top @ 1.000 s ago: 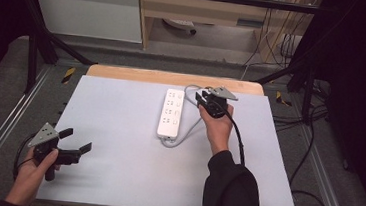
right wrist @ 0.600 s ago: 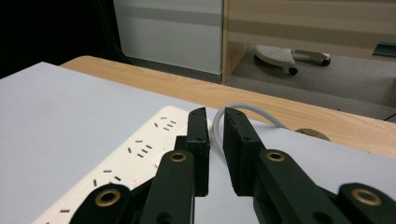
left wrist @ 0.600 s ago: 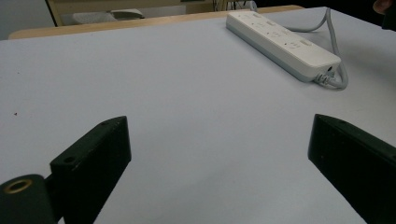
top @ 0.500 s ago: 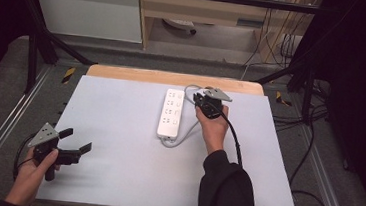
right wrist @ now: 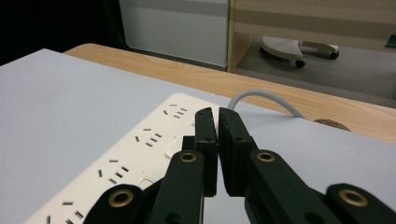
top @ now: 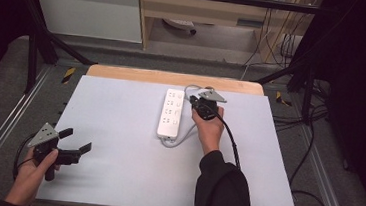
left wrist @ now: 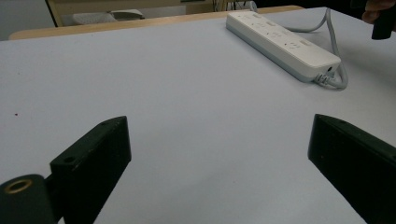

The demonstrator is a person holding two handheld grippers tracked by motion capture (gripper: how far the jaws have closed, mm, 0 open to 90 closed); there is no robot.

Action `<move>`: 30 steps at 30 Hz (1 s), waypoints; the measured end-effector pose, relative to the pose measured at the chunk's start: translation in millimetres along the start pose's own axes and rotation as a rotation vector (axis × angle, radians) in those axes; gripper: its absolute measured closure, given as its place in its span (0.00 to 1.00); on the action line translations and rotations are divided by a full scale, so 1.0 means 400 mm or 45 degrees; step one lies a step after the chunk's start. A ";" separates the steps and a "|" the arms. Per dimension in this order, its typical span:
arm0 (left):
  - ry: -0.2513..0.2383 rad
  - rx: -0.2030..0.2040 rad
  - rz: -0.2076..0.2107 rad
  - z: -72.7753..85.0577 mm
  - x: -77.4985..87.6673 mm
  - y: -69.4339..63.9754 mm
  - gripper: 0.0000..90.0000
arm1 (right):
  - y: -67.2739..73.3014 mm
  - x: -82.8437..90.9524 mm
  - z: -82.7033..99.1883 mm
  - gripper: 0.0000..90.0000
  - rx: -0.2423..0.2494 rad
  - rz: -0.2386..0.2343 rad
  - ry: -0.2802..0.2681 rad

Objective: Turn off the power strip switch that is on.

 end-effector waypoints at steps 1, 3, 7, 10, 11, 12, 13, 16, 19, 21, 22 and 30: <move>0.000 0.000 0.000 0.000 0.000 0.000 0.07 | 0.002 -0.002 0.002 0.97 0.005 -0.001 0.002; 0.003 -0.005 -0.006 0.000 0.001 0.002 0.07 | 0.005 -0.005 0.006 0.98 0.008 -0.001 0.007; -0.001 0.000 0.001 0.000 0.000 0.000 0.07 | 0.010 -0.010 0.014 0.99 0.009 -0.006 0.020; 0.000 0.000 0.000 0.000 0.000 0.000 0.07 | 0.015 -0.014 0.021 0.99 0.013 -0.013 0.031; 0.002 -0.005 -0.006 0.000 0.001 0.001 0.07 | 0.017 -0.015 0.024 0.99 0.016 -0.015 0.034; 0.003 -0.006 -0.006 0.000 0.001 0.001 0.07 | 0.019 -0.016 0.027 0.99 0.015 -0.017 0.039; 0.003 -0.005 -0.005 0.000 0.001 0.001 0.07 | 0.021 -0.018 0.031 1.00 0.019 -0.020 0.045; 0.002 -0.005 -0.005 0.000 0.001 0.002 0.07 | 0.027 -0.023 0.040 1.00 0.024 -0.025 0.058; 0.004 -0.007 -0.004 0.001 0.001 0.001 0.07 | 0.036 -0.028 0.047 1.00 0.029 -0.037 0.067; 0.003 -0.006 -0.005 0.000 0.001 0.001 0.07 | 0.042 -0.031 0.052 1.00 0.030 -0.045 0.076; 0.003 -0.008 -0.006 0.000 0.002 0.002 0.07 | 0.044 -0.033 0.055 1.00 0.034 -0.046 0.079; 0.001 0.002 0.002 0.000 0.000 -0.001 0.07 | 0.059 -0.041 0.071 1.00 0.040 -0.061 0.101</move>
Point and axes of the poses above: each handheld gripper's, and its own axes: x roughly backward along the jaws, z roughly out of its underside, y roughly to its left, the point moved 9 cm from there along -x, roughly forward along the jaws, and after that the axes turned 9 degrees about -x, right-handed, at the moved point
